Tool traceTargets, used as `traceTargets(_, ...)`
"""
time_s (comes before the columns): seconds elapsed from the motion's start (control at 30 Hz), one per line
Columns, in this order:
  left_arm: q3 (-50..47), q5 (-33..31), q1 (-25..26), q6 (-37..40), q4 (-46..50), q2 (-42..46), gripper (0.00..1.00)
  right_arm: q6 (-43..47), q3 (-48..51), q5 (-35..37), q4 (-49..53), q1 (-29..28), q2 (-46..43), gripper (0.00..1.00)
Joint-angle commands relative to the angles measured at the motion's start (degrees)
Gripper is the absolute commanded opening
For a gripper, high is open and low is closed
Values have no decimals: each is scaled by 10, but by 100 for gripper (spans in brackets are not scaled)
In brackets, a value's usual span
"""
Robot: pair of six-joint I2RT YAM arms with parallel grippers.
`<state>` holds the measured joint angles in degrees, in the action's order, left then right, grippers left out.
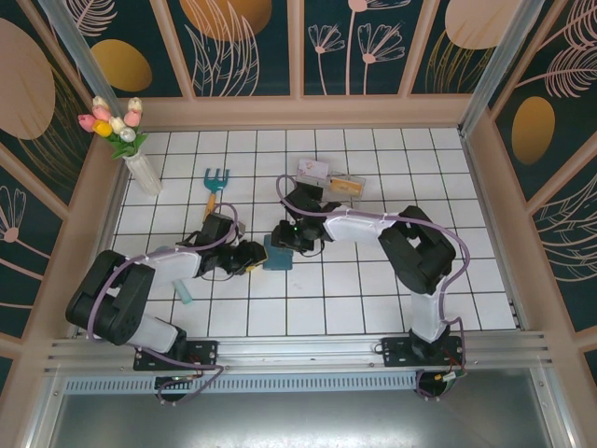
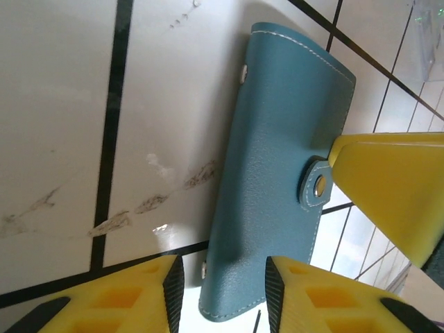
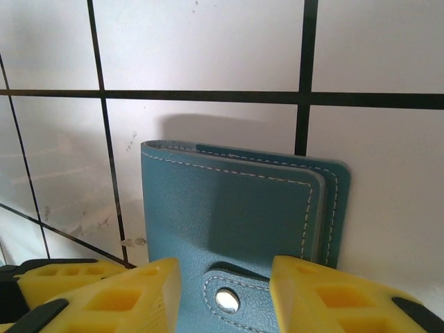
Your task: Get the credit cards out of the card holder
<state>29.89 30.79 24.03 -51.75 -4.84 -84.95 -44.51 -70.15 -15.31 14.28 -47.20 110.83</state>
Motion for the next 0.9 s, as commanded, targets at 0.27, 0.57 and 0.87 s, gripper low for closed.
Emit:
traceTargets(0.27, -10, 70, 5, -48, -128, -50, 34, -5, 24, -32, -7, 9, -5, 42)
traceTargets(0.57, 25, -51, 5, 34, 13, -22, 34, -9, 24, -19, -13, 10, -13, 42)
traceTargets(0.87, -2, 77, 8, -22, -133, -60, 27, -12, 27, -24, -22, 10, -11, 42)
